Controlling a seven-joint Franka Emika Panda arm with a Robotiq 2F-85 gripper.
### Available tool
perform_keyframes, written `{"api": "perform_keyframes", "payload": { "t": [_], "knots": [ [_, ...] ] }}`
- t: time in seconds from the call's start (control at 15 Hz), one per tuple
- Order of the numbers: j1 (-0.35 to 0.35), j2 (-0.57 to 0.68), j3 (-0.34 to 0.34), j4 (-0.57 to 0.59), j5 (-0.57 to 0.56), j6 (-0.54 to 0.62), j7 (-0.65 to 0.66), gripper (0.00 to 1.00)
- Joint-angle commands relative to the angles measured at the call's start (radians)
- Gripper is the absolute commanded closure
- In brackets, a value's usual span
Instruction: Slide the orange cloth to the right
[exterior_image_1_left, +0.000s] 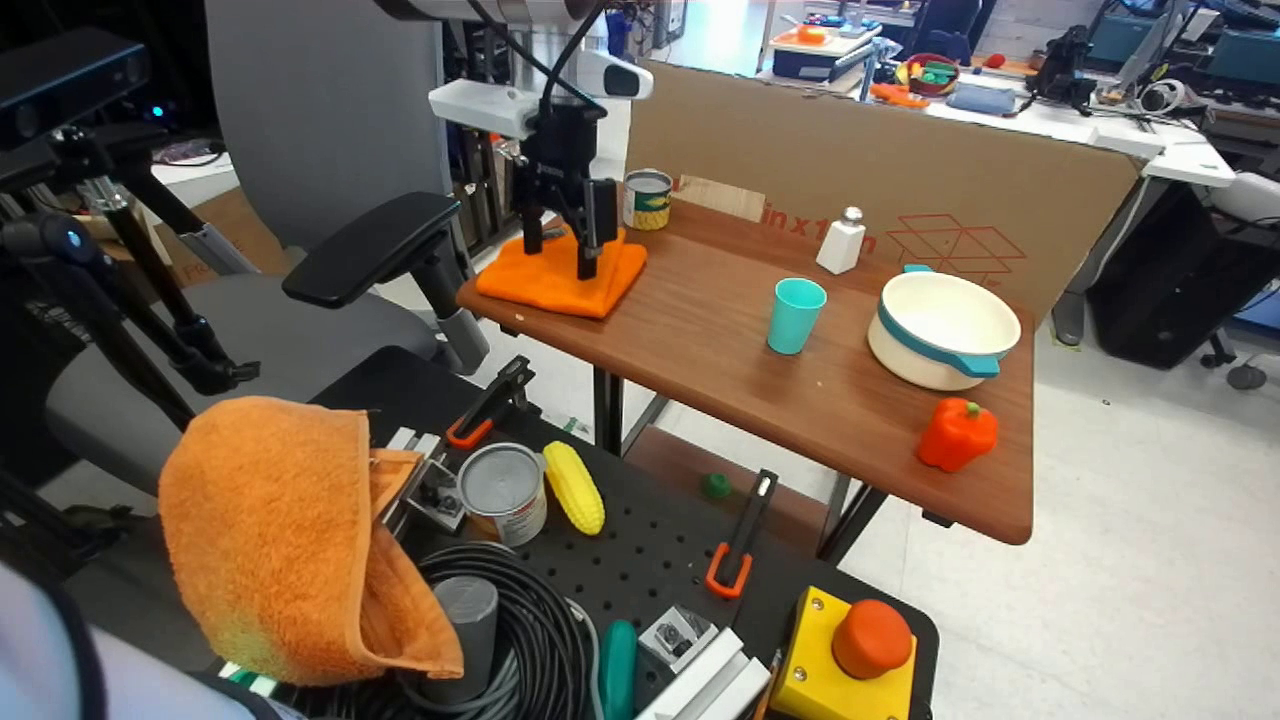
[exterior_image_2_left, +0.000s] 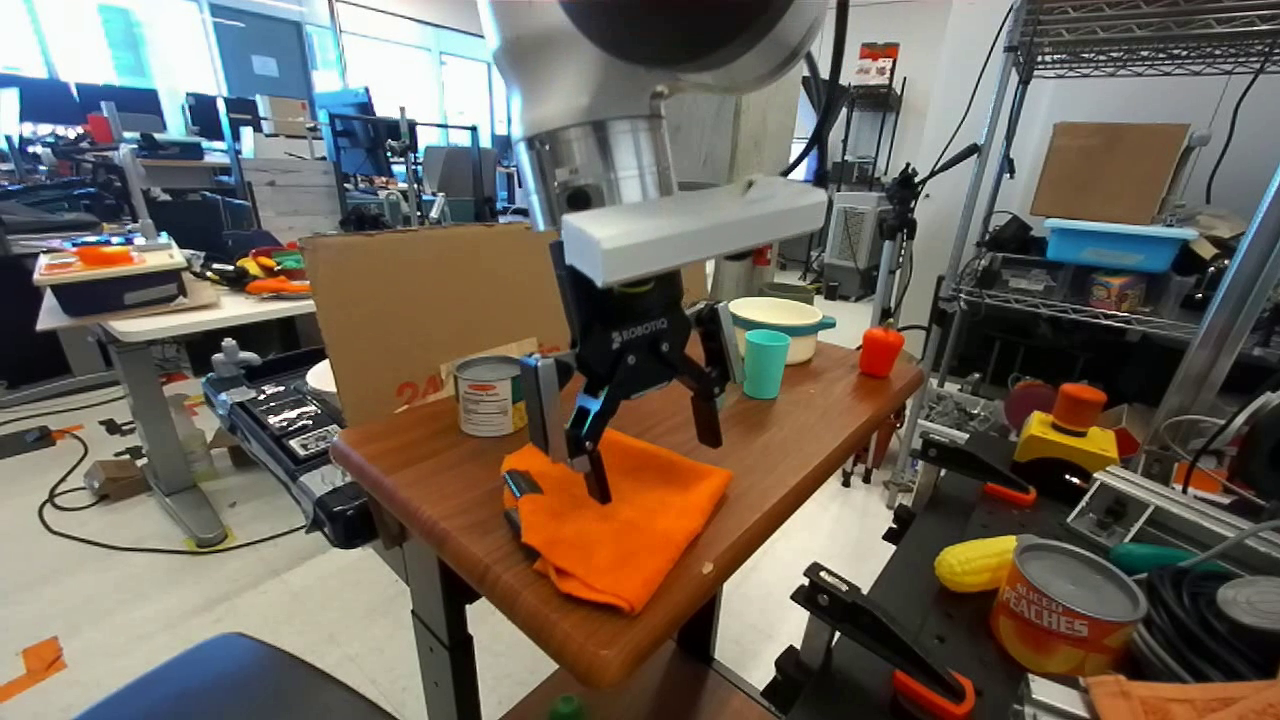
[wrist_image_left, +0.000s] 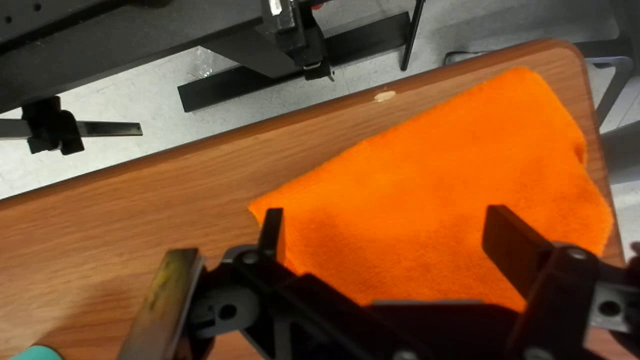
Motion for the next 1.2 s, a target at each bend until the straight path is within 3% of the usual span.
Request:
{"api": "perform_keyframes", "payload": {
  "t": [0.0,0.53,0.87,1.13],
  "knots": [
    [0.051,0.107,-0.039,0.092,-0.025,0.001,0.037,0.00],
    [0.055,0.239,-0.155,0.233,-0.037,-0.080,0.050,0.00],
    [0.009,0.228,-0.193,0.248,-0.026,-0.206,0.015,0.00],
    [-0.003,0.210,-0.196,0.235,-0.039,-0.212,0.009,0.00]
  ]
}}
